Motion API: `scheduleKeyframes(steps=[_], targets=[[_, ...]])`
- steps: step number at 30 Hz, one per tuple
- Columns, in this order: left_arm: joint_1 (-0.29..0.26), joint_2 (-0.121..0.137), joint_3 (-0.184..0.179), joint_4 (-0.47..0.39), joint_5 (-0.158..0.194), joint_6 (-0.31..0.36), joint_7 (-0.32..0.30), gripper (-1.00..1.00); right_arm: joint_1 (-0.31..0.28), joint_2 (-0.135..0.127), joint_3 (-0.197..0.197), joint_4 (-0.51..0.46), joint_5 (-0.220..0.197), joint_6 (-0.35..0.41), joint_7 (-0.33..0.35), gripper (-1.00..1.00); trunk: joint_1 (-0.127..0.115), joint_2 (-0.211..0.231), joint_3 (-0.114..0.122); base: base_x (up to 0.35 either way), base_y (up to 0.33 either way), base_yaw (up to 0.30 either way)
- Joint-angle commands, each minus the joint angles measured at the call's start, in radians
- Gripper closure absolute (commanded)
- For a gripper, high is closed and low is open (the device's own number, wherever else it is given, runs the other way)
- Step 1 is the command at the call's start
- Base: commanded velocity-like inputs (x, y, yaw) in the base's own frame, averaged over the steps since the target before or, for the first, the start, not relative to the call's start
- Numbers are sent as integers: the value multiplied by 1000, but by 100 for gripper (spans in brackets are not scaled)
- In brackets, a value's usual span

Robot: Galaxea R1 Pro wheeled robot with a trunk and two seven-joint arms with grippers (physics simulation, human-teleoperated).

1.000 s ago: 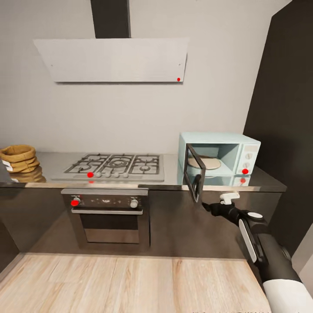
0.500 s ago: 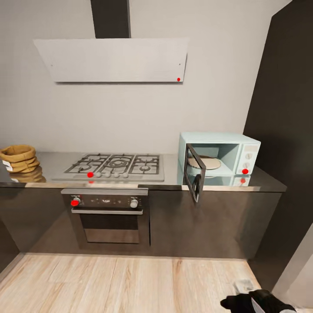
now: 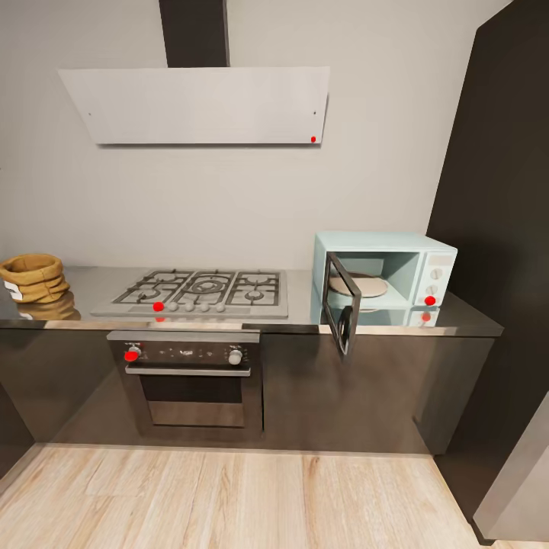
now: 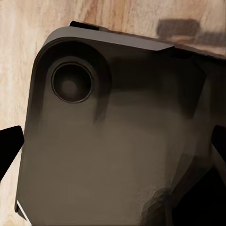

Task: In the kitchen, take the popcorn bag from the countertop, put it into the microwave, and heat it until the popcorn is cooked so the cooked popcorn ends up inside the bag.

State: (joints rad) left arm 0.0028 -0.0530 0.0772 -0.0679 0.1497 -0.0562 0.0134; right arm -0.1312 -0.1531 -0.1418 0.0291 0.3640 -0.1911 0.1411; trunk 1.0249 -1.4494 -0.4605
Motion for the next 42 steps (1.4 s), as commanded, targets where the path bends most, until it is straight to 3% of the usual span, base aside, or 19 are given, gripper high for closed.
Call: scheduleKeyframes(steps=[1,9,12,15,25,29,32,42], targets=[[0,-1,7,-1,2,-3,1,-100,-1,0,-9,3,6,-6,2,-100,0,0,-1,0,0,0],[0,0,6,2,0,-4,-8,-100,1,5,-7,5,11,6,6,-100,0,0,-1,0,0,0],[0,1,3,4,-1,3,-30,-100,2,40,-8,5,9,45,-19,-100,0,0,-1,0,0,0],[0,0,5,5,1,5,-52,-100,2,55,-7,5,10,60,-34,-100,0,0,-1,0,0,118],[0,-2,22,8,7,6,-38,-100,2,63,-4,5,17,95,-38,-100,0,0,-1,0,0,276],[0,-2,24,9,7,1,-38,-100,2,65,-4,5,86,93,-38,-100,0,0,-1,0,0,300],[0,-1,24,8,6,-2,-38,-100,2,91,-4,2,134,87,-38,-100,0,0,-1,0,0,300],[0,-1,24,1,5,-4,-38,-100,2,99,-6,2,143,81,-38,-100,0,0,-1,0,0,300]])
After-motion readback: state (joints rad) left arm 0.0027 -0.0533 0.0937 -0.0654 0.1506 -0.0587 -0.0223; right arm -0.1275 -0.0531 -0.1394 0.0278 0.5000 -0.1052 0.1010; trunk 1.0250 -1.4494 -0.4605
